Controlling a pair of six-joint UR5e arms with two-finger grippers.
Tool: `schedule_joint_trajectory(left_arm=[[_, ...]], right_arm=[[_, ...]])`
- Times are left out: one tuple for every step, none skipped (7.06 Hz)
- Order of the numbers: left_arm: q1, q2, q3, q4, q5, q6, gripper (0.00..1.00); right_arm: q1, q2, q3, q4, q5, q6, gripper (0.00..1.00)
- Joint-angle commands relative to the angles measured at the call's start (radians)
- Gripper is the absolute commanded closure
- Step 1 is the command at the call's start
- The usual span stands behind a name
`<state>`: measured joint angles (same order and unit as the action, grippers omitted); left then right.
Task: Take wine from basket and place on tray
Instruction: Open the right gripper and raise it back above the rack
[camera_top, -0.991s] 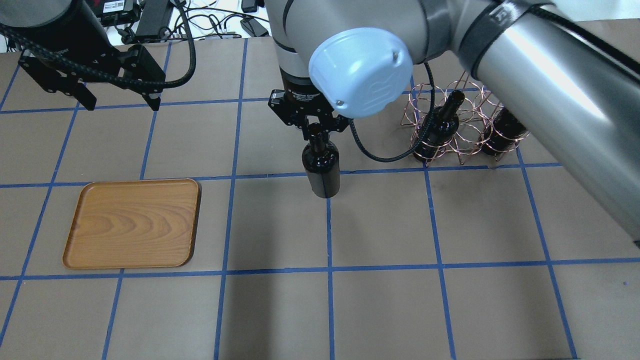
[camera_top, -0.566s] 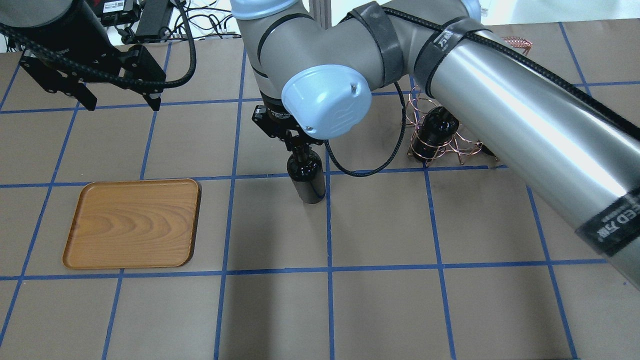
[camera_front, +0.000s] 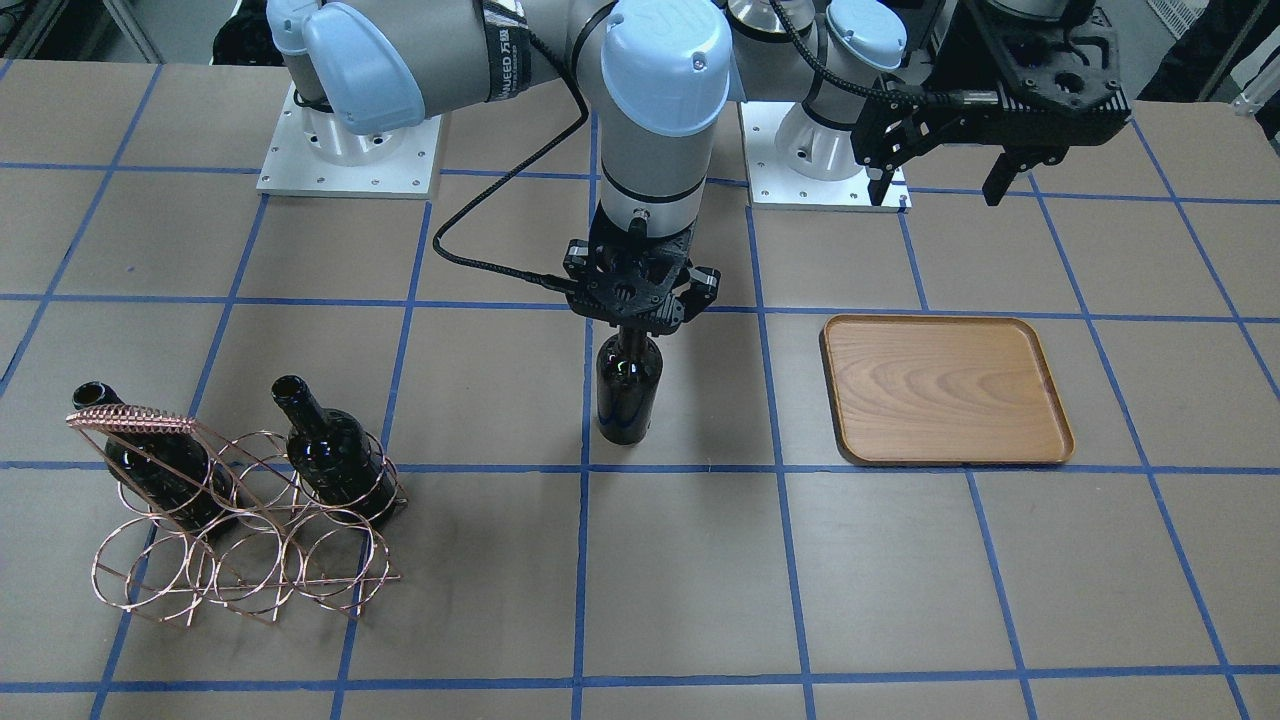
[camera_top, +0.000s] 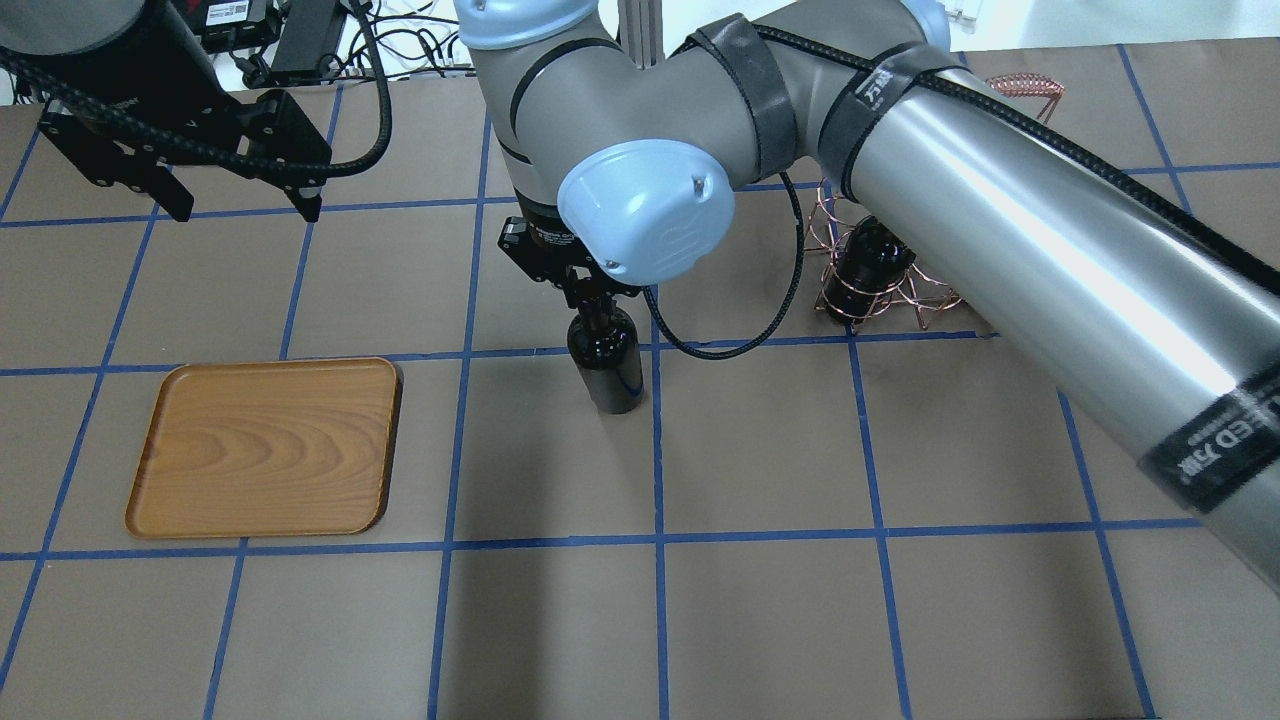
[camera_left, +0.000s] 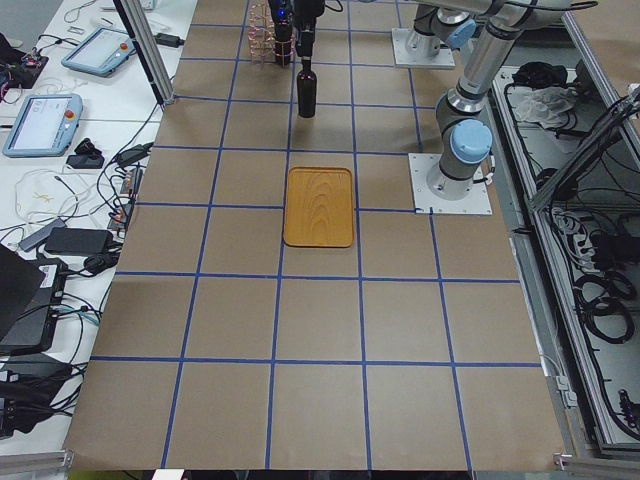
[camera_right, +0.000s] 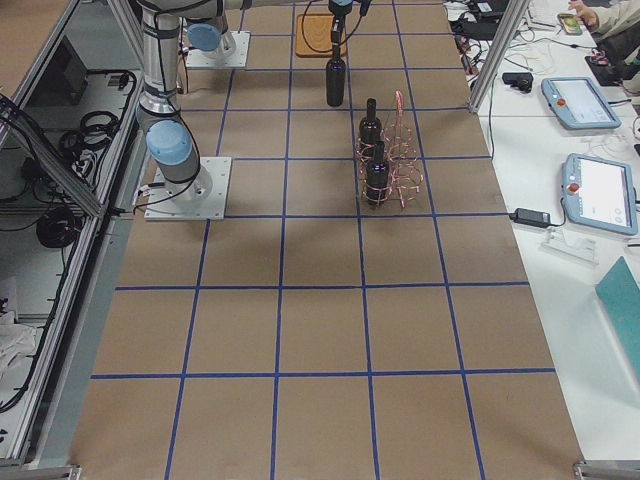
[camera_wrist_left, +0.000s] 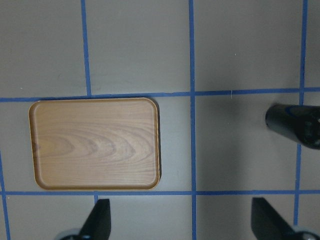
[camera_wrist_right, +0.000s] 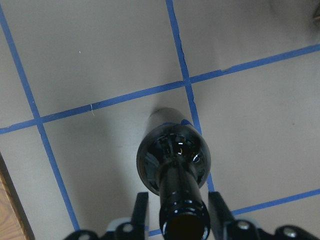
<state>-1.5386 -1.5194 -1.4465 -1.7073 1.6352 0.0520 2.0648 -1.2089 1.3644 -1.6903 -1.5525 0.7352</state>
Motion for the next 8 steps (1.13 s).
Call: schedule_joint_trajectory(left_arm=[[0.000,0.001,0.000,0.000,0.000,0.000,0.00],[0.000,0.001,0.000,0.000,-0.001,0.000,0.00],[0.000,0.001,0.000,0.000,-0.001,0.000,0.00],[0.000,-0.001,0.000,0.000,-0.001,-0.001,0.00],[0.000,-0.001,0.000,0.000,-0.001,0.000,0.00],[0.000,0.001,0.000,0.000,0.000,0.000,0.00],[0.000,0.001,0.000,0.000,0.000,0.000,0.00],[0.000,0.001,0.000,0.000,0.000,0.000,0.00]], right_arm=[[-0.026,-0.017,-0.014,-0.005,0.002,-0.019,0.01],[-0.061,-0.091,-0.031,0.014,-0.003,-0.046,0.00],[-0.116,-0.162,-0.031,0.032,-0.011,-0.212,0.00],[-0.212,-0.199,-0.028,0.090,-0.018,-0.332,0.00],[-0.332,-0.231,-0.028,0.127,-0.020,-0.540,0.00],[-0.441,-0.276,-0.022,0.202,-0.018,-0.648,0.01],[-0.475,-0.306,0.022,0.205,-0.021,-0.747,0.01],[-0.482,-0.325,0.063,0.177,-0.018,-0.758,0.01]])
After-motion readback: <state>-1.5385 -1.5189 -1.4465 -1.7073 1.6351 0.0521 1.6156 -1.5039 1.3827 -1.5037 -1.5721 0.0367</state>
